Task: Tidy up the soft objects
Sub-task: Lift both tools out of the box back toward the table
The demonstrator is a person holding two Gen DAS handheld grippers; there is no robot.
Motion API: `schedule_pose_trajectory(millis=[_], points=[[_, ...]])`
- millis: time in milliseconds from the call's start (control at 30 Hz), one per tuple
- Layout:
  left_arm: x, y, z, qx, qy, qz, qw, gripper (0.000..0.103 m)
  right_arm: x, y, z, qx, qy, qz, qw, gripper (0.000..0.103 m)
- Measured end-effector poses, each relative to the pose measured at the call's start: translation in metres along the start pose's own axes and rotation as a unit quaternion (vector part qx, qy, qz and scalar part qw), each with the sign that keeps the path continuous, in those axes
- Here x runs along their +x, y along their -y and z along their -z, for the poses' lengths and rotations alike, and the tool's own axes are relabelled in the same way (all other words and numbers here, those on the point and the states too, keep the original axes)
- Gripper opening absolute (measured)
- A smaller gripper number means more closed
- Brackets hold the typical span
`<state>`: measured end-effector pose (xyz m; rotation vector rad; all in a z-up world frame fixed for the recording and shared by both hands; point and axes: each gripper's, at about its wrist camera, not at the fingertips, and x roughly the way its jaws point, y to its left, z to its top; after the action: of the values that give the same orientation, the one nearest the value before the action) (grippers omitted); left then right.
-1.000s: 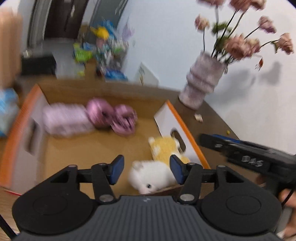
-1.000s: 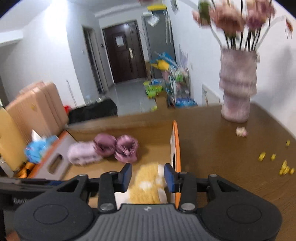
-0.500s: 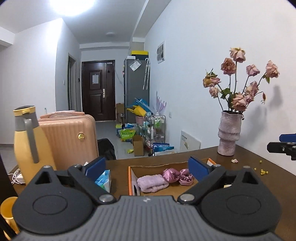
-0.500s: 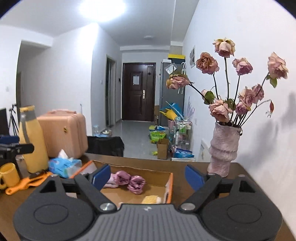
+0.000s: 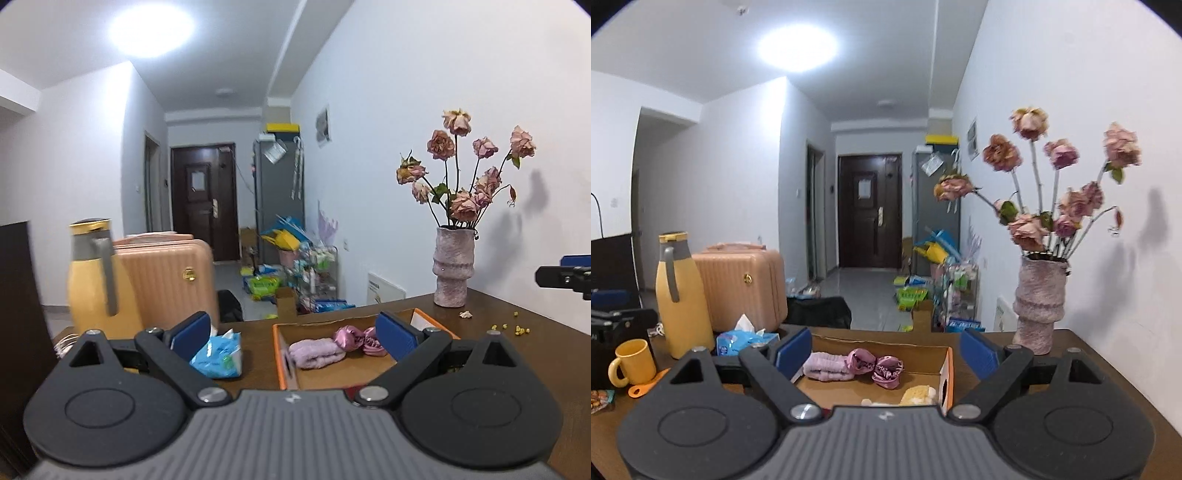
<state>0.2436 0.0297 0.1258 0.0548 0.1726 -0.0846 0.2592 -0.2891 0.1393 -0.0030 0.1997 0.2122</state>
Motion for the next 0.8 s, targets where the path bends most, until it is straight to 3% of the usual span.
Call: schedule_pose_trajectory(millis=[200,367,433,533,800], points=[[-0.086,-0.005,0.061,-0.011,0.011,-0.001,0.9999,0.102,-0.077,-0.026,0.067,-0.007,-0.006,-0.002,1.0,0.093],[-0.144,-0.013,0.107,-0.053,0.003,-0.004,0.9986,0.103,-0.139,-0.045,0.129,0.066,-0.011,-0.015,0.998,0.097],[-0.144,-0.01,0.116,-0.049,-0.028,0.0,0.9984,0.103,-0.142,-0.051,0.147,0.093,-0.028,-0.025,0.995,0.098],[-0.138,-0.001,0.119,-0.03,-0.032,-0.013,0.999,0.103,-0.132,-0.062,0.158,0.101,-0.057,-0.024,0.993,0.097],[-0.106,-0.001,0.122,-0.035,-0.057,-0.001,0.9978,0.103,-0.107,-0.068,0.155,0.096,-0.06,-0.014,0.993,0.096]])
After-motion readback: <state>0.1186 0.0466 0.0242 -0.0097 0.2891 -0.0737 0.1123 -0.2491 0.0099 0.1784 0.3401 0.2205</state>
